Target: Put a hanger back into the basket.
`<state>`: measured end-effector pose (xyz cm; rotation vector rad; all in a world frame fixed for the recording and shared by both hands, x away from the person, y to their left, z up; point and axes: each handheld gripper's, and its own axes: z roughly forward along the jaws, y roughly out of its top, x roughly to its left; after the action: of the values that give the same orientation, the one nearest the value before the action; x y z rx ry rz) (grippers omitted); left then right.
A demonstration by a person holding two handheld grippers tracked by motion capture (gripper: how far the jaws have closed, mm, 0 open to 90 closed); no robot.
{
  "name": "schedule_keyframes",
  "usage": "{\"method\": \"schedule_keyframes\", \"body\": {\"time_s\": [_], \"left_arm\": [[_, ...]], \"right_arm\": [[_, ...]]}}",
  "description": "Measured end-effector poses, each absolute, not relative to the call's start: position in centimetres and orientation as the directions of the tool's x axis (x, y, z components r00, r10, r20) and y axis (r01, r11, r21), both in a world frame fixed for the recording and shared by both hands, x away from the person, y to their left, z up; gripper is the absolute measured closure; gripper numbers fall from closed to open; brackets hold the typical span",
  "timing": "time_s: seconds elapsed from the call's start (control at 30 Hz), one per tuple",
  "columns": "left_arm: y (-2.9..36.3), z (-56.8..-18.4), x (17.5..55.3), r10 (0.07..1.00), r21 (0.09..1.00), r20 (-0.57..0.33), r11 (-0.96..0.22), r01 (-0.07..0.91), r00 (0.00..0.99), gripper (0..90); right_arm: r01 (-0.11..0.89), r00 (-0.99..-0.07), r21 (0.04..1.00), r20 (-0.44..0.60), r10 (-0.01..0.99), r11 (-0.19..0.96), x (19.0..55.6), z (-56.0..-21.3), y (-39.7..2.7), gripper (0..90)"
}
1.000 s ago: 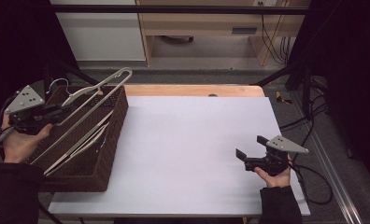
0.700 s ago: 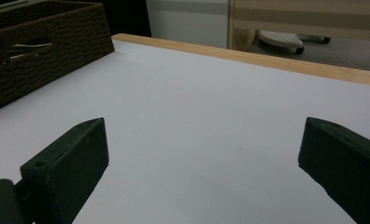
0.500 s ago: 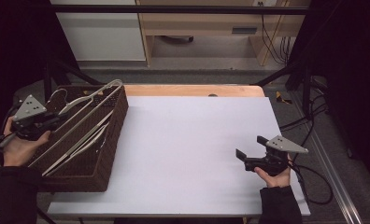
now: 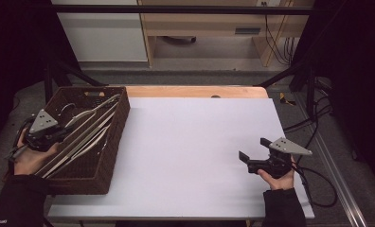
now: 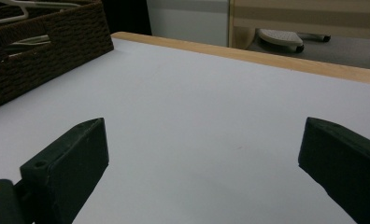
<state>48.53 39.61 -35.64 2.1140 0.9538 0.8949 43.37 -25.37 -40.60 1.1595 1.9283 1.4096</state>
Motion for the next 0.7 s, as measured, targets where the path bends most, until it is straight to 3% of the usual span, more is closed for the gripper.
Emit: {"method": "schedule_keyframes", "body": {"time_s": [0.3,0.7], "left_arm": [[39.2,-37.3,49.2,0.796,0.700,0.334,-0.568,0.434,0.504,85.7],[38.3,-37.6,49.4,0.790,0.640,0.254,-0.570,0.515,0.559,80.5]], "right_arm": [[0.350,-0.526,0.930,0.098,0.845,0.110,43.4,-40.6,-25.4,2.3],[0.345,-0.529,0.932,0.097,0.843,0.110,43.3,-40.6,-25.4,2.3]]}}
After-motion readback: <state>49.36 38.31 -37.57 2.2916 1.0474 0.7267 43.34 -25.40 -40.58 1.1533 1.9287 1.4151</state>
